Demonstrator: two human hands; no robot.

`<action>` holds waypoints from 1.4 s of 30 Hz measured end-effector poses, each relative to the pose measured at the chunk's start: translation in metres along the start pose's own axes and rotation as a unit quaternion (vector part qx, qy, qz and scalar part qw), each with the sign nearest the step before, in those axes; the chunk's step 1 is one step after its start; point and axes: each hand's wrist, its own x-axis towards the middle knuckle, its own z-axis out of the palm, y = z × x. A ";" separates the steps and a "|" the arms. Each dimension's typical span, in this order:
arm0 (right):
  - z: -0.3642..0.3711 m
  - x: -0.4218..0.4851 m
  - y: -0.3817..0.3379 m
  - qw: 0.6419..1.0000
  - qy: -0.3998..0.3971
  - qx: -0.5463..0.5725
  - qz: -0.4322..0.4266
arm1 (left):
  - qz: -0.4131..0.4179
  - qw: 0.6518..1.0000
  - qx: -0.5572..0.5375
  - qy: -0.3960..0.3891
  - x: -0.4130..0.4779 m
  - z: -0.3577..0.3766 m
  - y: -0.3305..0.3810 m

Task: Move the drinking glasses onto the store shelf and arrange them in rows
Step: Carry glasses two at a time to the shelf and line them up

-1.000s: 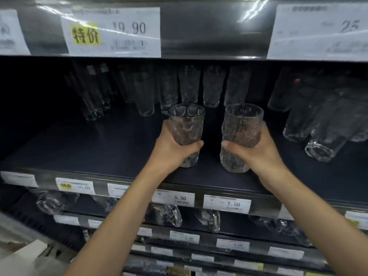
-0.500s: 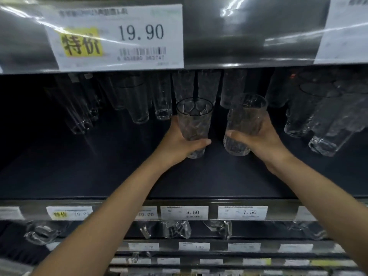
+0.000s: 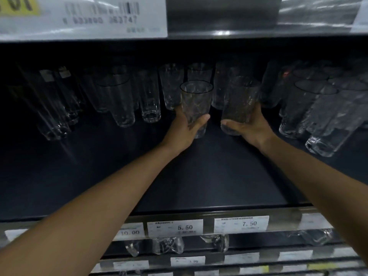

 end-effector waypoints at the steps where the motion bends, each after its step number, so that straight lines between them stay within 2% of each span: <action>1: -0.001 0.003 0.001 1.000 -0.004 0.004 0.001 | 0.001 1.000 0.002 -0.001 0.004 0.001 -0.001; 7: 0.003 0.015 0.008 0.999 0.020 0.012 -0.022 | 0.004 1.000 0.020 0.012 0.024 0.008 -0.006; 18: 0.000 0.033 0.013 1.000 0.019 0.015 0.003 | -0.023 0.999 -0.001 0.047 0.045 0.012 -0.012; 29: 0.004 0.039 0.017 0.999 0.041 0.014 -0.022 | -0.022 0.997 -0.002 0.079 0.047 0.014 -0.010; 42: 0.004 0.043 0.022 0.998 0.066 0.018 0.008 | -0.033 0.994 -0.041 0.098 0.054 0.016 -0.015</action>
